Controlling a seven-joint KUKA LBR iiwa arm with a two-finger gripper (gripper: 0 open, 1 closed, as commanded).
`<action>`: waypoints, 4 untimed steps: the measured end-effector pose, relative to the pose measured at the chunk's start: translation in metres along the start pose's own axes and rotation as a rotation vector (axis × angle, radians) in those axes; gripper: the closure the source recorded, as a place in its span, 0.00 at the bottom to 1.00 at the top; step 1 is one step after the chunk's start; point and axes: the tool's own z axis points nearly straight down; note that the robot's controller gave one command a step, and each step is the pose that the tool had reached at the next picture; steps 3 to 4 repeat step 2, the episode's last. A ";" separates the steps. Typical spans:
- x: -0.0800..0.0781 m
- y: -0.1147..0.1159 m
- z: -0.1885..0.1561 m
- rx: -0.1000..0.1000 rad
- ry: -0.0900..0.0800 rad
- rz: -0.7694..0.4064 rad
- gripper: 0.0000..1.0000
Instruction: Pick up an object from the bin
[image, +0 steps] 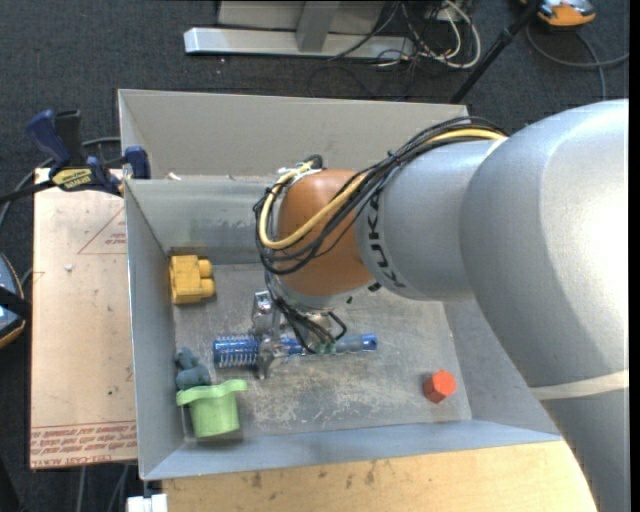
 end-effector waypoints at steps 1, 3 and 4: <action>-0.001 0.000 -0.029 0.002 0.007 0.001 1.00; -0.003 0.001 -0.074 0.002 0.005 0.002 1.00; -0.003 0.001 -0.074 0.002 0.005 0.002 1.00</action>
Offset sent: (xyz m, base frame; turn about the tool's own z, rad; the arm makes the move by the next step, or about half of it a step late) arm 0.0000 0.0000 0.0279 0.0000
